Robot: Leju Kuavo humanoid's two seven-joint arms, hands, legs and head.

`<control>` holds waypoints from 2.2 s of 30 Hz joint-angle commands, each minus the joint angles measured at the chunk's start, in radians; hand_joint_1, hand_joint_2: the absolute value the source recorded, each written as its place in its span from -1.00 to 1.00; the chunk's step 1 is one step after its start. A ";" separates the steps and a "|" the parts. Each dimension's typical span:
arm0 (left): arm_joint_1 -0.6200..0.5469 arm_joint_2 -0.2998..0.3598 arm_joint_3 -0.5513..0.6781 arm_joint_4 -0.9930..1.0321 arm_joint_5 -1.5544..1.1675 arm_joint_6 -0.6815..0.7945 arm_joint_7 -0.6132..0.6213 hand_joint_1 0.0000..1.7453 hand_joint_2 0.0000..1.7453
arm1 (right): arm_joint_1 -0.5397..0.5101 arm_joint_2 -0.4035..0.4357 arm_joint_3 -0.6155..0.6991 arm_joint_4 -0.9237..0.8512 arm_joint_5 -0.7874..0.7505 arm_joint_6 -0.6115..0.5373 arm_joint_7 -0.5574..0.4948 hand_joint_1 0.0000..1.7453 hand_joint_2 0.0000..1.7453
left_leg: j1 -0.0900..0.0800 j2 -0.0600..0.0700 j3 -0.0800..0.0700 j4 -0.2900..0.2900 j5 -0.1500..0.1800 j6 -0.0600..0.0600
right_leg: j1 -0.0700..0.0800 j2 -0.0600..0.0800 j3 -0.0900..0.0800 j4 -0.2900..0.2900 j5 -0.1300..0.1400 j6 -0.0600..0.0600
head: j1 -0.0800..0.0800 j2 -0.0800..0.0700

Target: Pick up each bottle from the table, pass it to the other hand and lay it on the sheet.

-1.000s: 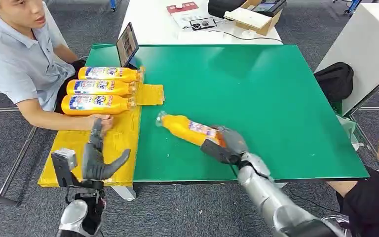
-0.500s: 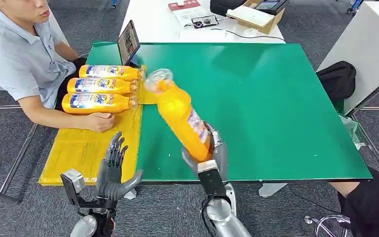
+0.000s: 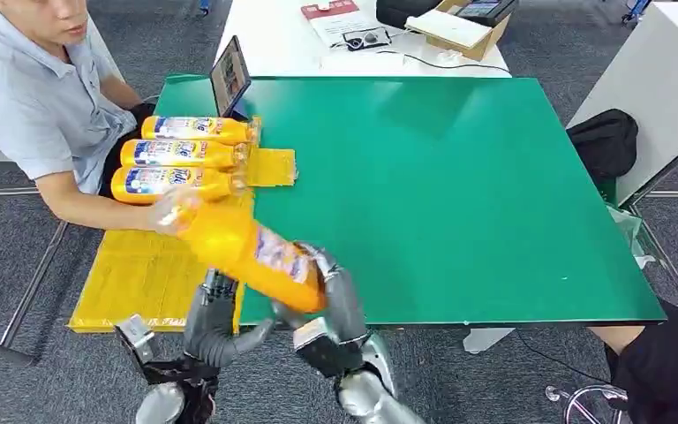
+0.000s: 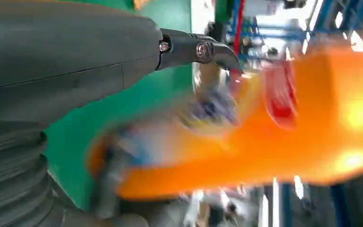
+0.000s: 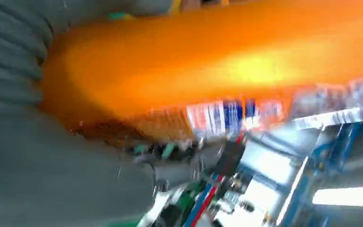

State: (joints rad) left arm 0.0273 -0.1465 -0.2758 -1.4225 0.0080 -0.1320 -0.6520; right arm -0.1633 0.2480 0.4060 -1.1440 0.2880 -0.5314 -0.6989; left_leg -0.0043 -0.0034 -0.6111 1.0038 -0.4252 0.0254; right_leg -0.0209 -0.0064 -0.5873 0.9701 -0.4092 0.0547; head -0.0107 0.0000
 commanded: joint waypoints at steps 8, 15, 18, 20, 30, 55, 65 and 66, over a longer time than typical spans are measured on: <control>-0.112 0.012 -0.038 0.130 0.157 -0.113 0.144 -1.00 1.00 | -0.103 0.033 0.225 0.313 0.098 -0.057 0.001 1.00 1.00 | 0.001 0.000 0.003 -0.001 0.000 -0.001 | 0.001 -0.001 0.003 -0.001 -0.001 -0.002 | 0.000 0.000; -0.133 0.033 -0.012 0.182 0.323 -0.220 0.220 -1.00 1.00 | -0.113 0.030 0.299 0.393 0.097 -0.082 0.001 1.00 1.00 | 0.001 0.000 0.004 -0.001 -0.001 -0.002 | 0.001 0.000 0.004 -0.001 -0.001 -0.002 | 0.000 0.000; -0.142 0.037 0.007 0.188 0.360 -0.234 0.230 0.50 1.00 | -0.115 0.026 0.310 0.414 0.097 -0.092 0.001 1.00 1.00 | 0.001 0.000 0.004 -0.001 -0.001 -0.002 | 0.001 0.000 0.004 -0.002 -0.001 -0.002 | 0.000 0.000; -0.144 0.042 0.014 0.183 0.384 -0.256 0.229 1.00 1.00 | -0.116 0.023 0.315 0.423 0.096 -0.095 0.001 1.00 1.00 | 0.001 -0.001 0.004 -0.001 0.000 -0.002 | 0.001 -0.001 0.004 -0.001 -0.001 -0.002 | 0.000 0.000; -0.127 0.051 0.034 0.124 0.450 -0.345 0.190 1.00 1.00 | -0.120 0.011 0.337 0.454 0.098 -0.099 0.001 1.00 1.00 | 0.002 -0.002 0.004 -0.001 -0.001 -0.002 | 0.002 -0.003 0.004 -0.002 -0.002 -0.003 | 0.000 0.000; -0.350 0.043 0.117 0.384 -0.104 0.346 0.121 1.00 1.00 | -0.015 0.014 0.229 0.163 0.285 -0.167 0.001 -1.00 1.00 | 0.001 -0.001 0.001 0.000 0.000 -0.002 | 0.001 -0.002 0.001 0.000 -0.001 -0.003 | -0.001 0.000; -0.539 0.118 0.036 0.642 -0.555 0.613 0.220 1.00 1.00 | -0.004 0.015 0.244 0.113 0.284 -0.167 0.001 -1.00 1.00 | 0.002 -0.002 0.003 0.000 0.000 -0.002 | 0.002 -0.002 0.003 0.000 -0.001 -0.003 | 0.000 0.000; -0.567 0.128 0.029 0.681 -0.584 0.614 0.234 1.00 1.00 | -0.005 0.012 0.250 0.115 0.282 -0.167 0.001 -1.00 1.00 | 0.002 -0.001 0.002 0.000 0.001 -0.002 | 0.001 -0.002 0.002 0.000 0.000 -0.002 | 0.000 0.000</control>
State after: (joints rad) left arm -0.3385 -0.0916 -0.1724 -1.0481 -0.4251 0.4344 -0.4831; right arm -0.1970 0.2560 0.6584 -0.9976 0.5837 -0.6977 -0.7000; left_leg -0.0043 -0.0017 -0.6118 1.0040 -0.4239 0.0255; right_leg -0.0210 -0.0057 -0.5889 0.9706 -0.4081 0.0547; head -0.0103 0.0000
